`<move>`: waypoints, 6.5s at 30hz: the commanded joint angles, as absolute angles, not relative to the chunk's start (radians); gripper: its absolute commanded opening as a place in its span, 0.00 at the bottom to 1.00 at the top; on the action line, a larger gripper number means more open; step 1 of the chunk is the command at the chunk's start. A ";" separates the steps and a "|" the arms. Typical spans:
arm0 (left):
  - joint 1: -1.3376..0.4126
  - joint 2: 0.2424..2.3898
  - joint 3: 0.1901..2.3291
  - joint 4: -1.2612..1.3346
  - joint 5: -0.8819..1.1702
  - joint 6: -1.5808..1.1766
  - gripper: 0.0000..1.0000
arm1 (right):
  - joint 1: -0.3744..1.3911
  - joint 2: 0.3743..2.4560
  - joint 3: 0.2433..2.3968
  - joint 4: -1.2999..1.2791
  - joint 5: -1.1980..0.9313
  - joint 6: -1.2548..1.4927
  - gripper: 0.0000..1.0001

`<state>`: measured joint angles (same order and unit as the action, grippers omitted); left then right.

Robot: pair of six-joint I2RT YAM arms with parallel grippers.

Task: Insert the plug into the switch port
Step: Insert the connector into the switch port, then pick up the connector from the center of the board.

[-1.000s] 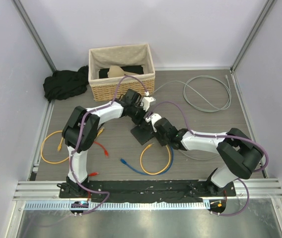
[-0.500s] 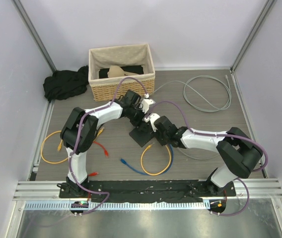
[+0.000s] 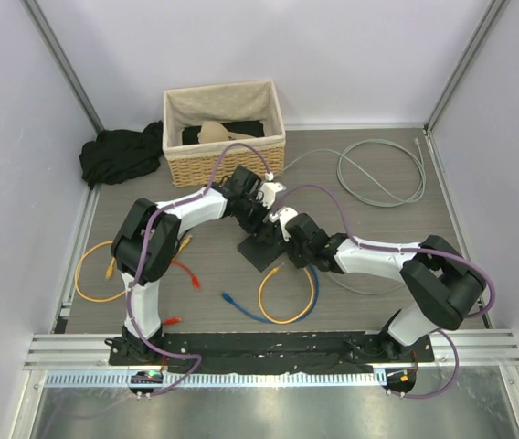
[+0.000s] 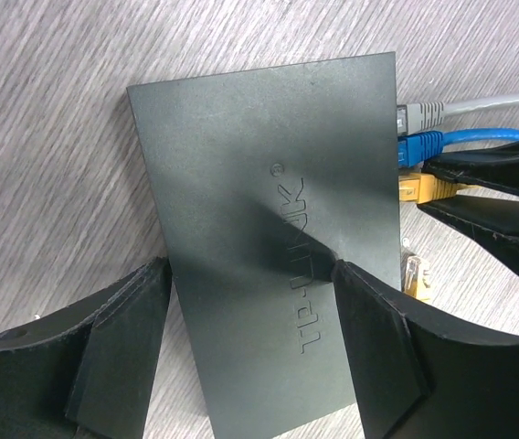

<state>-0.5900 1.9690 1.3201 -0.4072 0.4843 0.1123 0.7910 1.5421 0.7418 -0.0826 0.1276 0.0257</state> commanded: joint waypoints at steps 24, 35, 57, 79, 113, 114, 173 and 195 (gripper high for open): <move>-0.555 1.976 1.353 -0.483 0.376 0.008 0.78 | 0.788 1.427 0.773 -0.192 0.161 0.179 0.48; -0.555 1.959 1.370 -0.400 0.468 -0.083 0.80 | 0.782 1.459 0.755 -0.181 0.127 0.193 0.31; -0.561 2.075 1.460 -0.422 0.566 -0.052 0.82 | 0.762 1.588 0.830 -0.225 0.104 0.189 0.11; -0.624 2.122 1.425 -0.523 0.736 0.026 0.75 | 0.764 1.594 0.953 -0.186 0.133 -0.005 0.01; -0.717 1.951 1.175 -0.383 0.698 -0.138 0.79 | 0.778 1.604 0.963 0.183 0.058 0.015 0.01; -0.683 1.947 1.181 -0.396 0.657 -0.126 0.80 | 0.785 1.611 0.960 0.183 0.052 0.014 0.01; 0.046 1.138 0.989 -0.636 -0.549 -0.736 0.04 | 0.848 1.269 0.845 -0.120 0.115 0.150 0.79; -0.123 1.103 1.316 -1.005 -0.468 -0.544 0.00 | 0.844 1.239 0.847 -0.195 0.143 0.161 0.79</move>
<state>-0.1238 1.1584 1.3754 -0.9302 -0.5312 -0.5602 0.8482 1.2747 0.8387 -0.1917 0.1314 0.1524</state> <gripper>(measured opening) 0.054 0.789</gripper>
